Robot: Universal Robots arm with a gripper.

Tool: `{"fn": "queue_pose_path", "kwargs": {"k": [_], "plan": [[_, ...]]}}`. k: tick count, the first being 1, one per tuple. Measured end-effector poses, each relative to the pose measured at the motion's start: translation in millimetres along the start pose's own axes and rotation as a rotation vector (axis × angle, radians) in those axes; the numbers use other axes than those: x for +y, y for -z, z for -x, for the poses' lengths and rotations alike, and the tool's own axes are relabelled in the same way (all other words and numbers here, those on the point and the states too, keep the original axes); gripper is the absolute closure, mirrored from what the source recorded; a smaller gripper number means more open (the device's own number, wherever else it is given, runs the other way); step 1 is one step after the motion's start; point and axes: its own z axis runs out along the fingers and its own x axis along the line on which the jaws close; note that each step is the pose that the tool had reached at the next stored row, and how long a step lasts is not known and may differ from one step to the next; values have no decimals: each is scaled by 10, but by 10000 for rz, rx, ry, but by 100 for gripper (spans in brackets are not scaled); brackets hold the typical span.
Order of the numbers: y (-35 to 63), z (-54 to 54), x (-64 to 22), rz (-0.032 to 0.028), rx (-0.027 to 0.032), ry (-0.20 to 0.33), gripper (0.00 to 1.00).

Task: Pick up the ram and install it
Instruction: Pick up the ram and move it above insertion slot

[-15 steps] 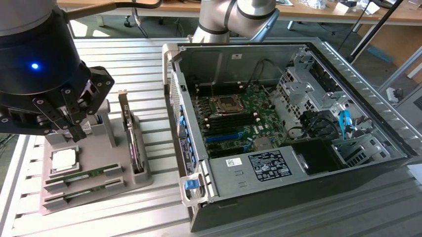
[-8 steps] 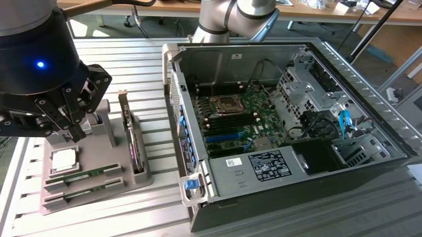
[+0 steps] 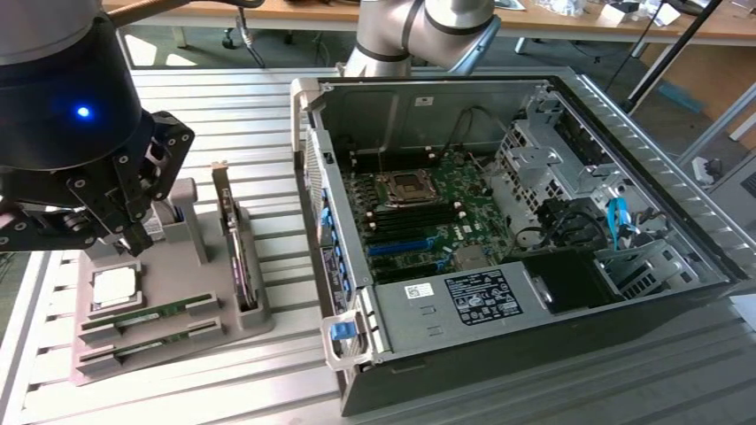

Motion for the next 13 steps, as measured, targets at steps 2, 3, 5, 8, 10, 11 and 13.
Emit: {"fn": "queue_pose_path", "kwargs": {"k": [2,3,5,8,10,11,13], "plan": [[0,0,0,6,12,270,89],[0,0,0,9,18,381,89],[0,-1,-1,15,28,621,89],[0,-1,-1,24,45,993,89],[0,-1,-1,33,60,1354,89],[0,-1,-1,36,66,1468,89],[0,-1,-2,42,77,1710,89]]}}
